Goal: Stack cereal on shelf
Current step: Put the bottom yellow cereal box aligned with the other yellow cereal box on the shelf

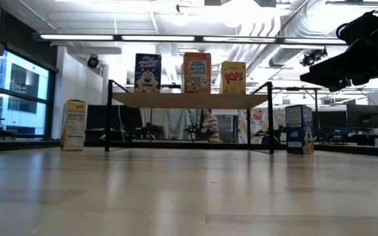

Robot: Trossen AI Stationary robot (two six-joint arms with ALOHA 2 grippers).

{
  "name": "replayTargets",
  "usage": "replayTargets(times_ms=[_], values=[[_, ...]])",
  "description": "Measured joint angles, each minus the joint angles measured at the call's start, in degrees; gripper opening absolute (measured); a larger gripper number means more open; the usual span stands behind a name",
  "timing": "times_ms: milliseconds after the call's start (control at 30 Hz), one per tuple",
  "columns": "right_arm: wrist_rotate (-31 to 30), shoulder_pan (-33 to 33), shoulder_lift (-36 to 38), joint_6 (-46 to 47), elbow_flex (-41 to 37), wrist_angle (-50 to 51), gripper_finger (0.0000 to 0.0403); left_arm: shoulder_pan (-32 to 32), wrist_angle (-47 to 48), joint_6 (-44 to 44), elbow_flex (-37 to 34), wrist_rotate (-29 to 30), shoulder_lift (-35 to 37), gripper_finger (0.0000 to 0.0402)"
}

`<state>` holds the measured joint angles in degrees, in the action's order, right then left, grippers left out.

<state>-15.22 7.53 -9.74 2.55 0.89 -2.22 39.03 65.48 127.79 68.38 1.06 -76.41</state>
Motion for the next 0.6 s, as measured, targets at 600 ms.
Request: replayTargets(times_ms=[600], values=[[0.0, 0.0, 0.0, 0.0, 0.0, 0.0, 0.0227, 8.0, -6.6, 18.7, 0.0, 1.0, -6.2, 0.0251]])
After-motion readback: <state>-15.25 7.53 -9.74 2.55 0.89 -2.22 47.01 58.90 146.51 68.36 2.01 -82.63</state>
